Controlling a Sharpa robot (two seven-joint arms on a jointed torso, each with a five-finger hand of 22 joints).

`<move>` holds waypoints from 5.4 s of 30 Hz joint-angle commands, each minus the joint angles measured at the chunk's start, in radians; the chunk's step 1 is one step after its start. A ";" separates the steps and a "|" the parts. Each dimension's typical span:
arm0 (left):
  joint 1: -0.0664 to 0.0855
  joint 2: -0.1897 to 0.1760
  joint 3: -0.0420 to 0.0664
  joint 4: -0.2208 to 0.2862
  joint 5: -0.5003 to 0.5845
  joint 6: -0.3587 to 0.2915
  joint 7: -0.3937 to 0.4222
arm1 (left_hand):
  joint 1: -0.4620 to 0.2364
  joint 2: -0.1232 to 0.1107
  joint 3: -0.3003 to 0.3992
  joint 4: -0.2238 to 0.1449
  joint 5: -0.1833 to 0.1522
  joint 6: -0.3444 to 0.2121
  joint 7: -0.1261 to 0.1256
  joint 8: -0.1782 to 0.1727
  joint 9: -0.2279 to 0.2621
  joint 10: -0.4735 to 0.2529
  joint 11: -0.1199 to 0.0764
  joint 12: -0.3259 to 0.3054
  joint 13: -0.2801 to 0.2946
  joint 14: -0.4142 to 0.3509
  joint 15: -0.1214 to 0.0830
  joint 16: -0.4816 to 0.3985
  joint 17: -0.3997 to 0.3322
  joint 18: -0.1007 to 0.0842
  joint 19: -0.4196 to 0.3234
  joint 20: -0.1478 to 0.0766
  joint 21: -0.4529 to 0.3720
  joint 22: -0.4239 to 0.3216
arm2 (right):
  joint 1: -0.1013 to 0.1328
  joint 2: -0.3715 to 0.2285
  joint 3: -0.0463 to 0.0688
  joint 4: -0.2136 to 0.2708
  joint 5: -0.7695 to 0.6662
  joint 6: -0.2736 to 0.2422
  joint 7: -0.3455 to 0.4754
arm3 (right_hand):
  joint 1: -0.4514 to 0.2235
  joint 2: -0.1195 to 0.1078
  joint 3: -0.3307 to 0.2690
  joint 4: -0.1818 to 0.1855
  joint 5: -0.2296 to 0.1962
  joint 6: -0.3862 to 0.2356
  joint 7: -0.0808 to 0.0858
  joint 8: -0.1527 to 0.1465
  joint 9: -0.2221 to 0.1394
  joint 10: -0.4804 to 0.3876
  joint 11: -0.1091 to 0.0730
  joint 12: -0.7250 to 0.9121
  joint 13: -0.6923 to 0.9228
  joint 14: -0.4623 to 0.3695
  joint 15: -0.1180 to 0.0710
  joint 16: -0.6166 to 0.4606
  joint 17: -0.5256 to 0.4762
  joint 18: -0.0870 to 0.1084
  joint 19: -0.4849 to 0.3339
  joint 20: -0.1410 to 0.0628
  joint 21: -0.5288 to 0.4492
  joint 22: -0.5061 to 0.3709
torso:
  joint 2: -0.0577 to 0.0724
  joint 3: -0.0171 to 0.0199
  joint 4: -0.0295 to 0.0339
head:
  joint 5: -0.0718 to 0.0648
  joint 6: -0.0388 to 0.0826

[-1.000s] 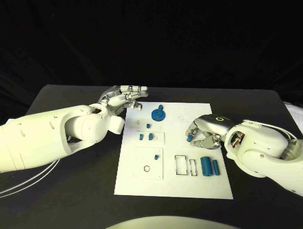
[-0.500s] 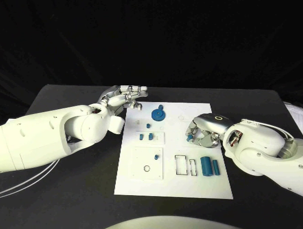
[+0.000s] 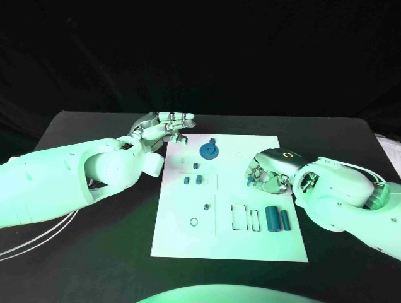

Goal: Assemble the parts on the task board

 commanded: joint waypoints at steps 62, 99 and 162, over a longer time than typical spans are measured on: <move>0.000 0.018 0.001 -0.009 -0.004 0.027 -0.001 | -0.001 0.010 -0.003 -0.008 0.001 -0.009 -0.002 0.006 -0.001 -0.012 -0.001 0.011 -0.001 0.001 0.006 0.007 0.001 0.019 0.000 0.006 -0.004 -0.001 | -0.113 0.194 -0.020 0.077 0.040 0.009 0.058 | -0.013 -0.004 0.020 0.000 0.011 -0.001 0.005 -0.007 0.017 -0.007 0.012 -0.033 -0.006 0.020 -0.001 0.003 -0.007 -0.009 0.002 0.003 0.003 0.001 | 0.001 0.0000 -0.0006 | 0.050 -0.023; 0.000 0.016 0.001 -0.008 -0.004 0.028 -0.005 | -0.001 0.011 -0.003 -0.009 0.001 -0.011 -0.001 0.007 -0.001 -0.015 0.000 0.013 -0.001 -0.001 0.006 0.007 -0.001 0.019 0.001 0.007 -0.005 -0.001 | -0.115 0.215 -0.034 0.057 -0.009 -0.066 0.023 | -0.109 -0.086 -0.151 0.044 0.026 -0.236 0.029 -0.042 -0.021 -0.232 0.059 -0.049 -0.007 -0.008 0.037 -0.050 -0.098 0.013 -0.063 0.038 -0.070 -0.086 | 0.000 0.0007 -0.0008 | 0.045 -0.022; -0.005 0.010 -0.004 0.000 -0.004 0.038 -0.018 | -0.003 0.012 -0.005 -0.012 0.001 -0.016 0.000 0.010 0.000 -0.022 0.001 0.017 -0.002 -0.004 0.007 0.006 -0.006 0.019 0.000 0.008 -0.006 -0.002 | -0.120 -0.199 -0.028 0.244 0.226 -0.119 -0.391 | -0.152 0.009 -0.584 0.198 0.253 -0.103 -0.013 0.083 0.057 0.099 -0.020 1.069 1.100 0.064 -0.023 0.211 0.315 -0.053 0.120 -0.014 0.140 0.185 | -0.024 -0.0086 -0.0365 | -0.049 -0.005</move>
